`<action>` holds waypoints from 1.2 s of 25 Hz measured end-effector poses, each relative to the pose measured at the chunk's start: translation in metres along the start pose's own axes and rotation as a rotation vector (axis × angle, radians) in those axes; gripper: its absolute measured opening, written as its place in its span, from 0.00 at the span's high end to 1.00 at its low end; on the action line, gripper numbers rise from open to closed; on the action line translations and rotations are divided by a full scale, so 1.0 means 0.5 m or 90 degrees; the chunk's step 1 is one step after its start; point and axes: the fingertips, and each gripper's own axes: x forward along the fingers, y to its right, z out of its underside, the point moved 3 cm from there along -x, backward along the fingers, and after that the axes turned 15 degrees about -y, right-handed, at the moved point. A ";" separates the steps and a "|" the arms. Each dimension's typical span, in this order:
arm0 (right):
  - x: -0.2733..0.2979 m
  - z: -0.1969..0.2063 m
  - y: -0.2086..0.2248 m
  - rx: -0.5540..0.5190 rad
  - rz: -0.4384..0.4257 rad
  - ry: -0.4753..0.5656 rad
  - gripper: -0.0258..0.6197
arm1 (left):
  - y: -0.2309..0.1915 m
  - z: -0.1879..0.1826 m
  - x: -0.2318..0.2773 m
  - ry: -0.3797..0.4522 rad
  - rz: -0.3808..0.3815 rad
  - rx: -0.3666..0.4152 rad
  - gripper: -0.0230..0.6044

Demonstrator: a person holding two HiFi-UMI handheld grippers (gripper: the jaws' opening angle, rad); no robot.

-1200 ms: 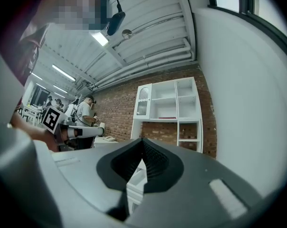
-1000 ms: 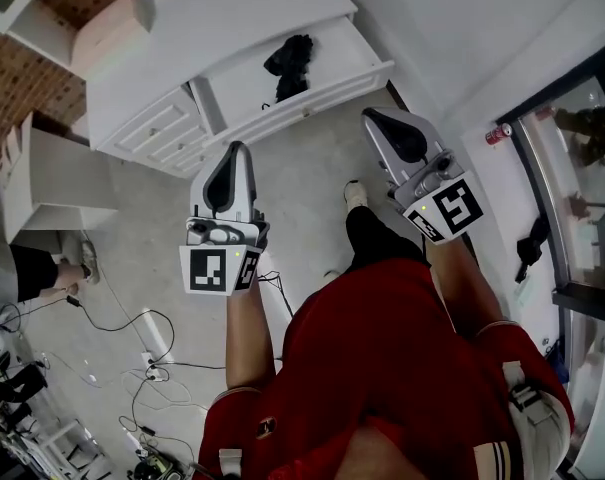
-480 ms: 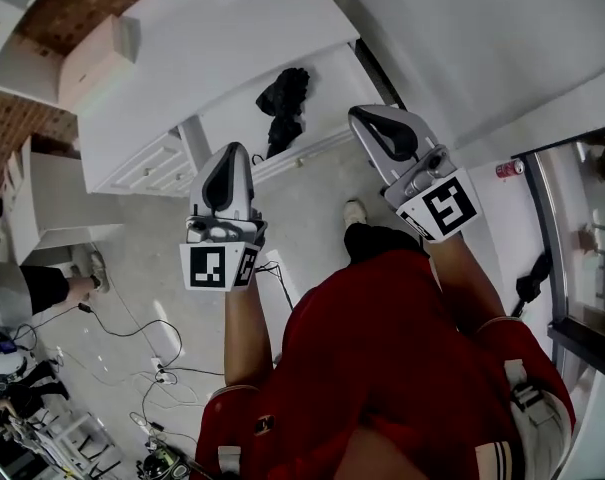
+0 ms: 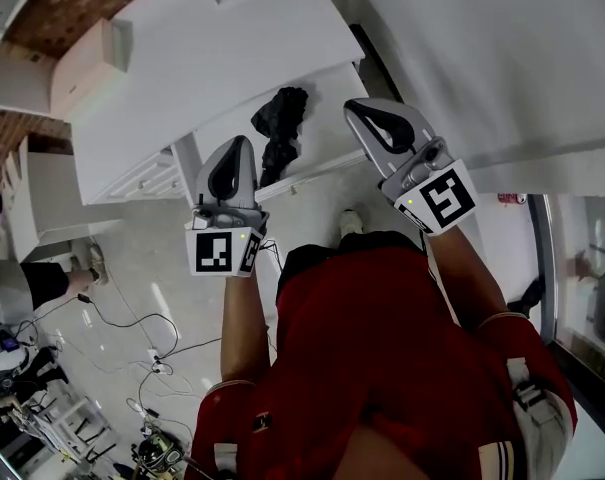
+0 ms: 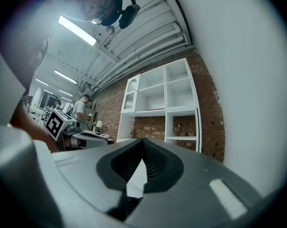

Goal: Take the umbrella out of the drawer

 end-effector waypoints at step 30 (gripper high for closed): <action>0.140 0.157 0.095 0.061 0.071 -0.142 0.94 | -0.073 0.361 0.322 -0.375 0.120 -0.036 0.50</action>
